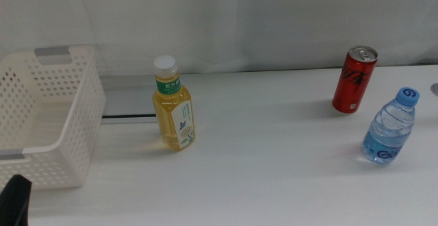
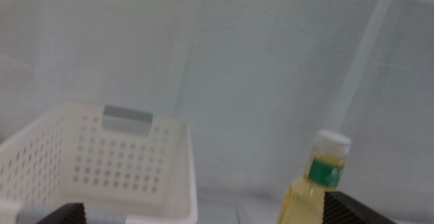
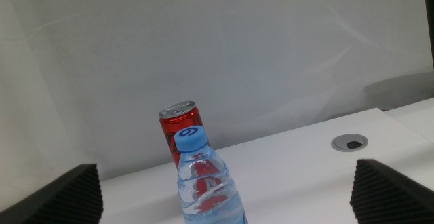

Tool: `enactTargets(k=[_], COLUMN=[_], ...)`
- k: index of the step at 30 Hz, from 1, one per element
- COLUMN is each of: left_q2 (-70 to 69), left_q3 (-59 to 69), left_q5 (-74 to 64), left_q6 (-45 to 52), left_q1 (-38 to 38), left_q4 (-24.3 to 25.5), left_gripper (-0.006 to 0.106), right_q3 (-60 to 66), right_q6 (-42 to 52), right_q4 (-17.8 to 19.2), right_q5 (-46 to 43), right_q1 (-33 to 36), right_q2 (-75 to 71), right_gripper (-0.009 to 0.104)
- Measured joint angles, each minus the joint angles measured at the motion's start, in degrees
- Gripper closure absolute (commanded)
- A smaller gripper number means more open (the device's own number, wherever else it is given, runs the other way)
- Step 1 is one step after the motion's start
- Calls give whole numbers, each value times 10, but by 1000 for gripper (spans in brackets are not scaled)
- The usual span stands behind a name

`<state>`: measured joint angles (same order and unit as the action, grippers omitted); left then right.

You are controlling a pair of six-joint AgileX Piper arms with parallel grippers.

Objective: Use arms to grab the bottles and put them into the dustbin to the left of the table.

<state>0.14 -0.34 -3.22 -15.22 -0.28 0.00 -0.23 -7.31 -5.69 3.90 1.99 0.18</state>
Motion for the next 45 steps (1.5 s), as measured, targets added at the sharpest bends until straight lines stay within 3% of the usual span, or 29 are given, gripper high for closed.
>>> enactTargets(k=[6, 11, 20, 31, 45], left_q2=[29, 120, 296, 528, 783], left_q3=[-77, -177, -315, -348, -348], left_q5=[-33, -75, -27, 63, 194], left_q6=[17, 89, 152, 212, 200], left_q1=[0, 0, -45, -234, -264], left_q4=[0, 0, -24, -28, -29], left_gripper=[9, 9, 9, 9, 9], right_q3=[0, 0, 0, 0, 0], right_q6=[0, -1, -1, -3, -2], right_q4=[0, 0, 0, 0, 0], right_q5=[0, 0, 0, -1, -2], right_q1=[0, 0, 0, 0, 0], right_q2=[0, 0, 0, 0, 0], right_gripper=[-8, -8, -8, -8, -8])
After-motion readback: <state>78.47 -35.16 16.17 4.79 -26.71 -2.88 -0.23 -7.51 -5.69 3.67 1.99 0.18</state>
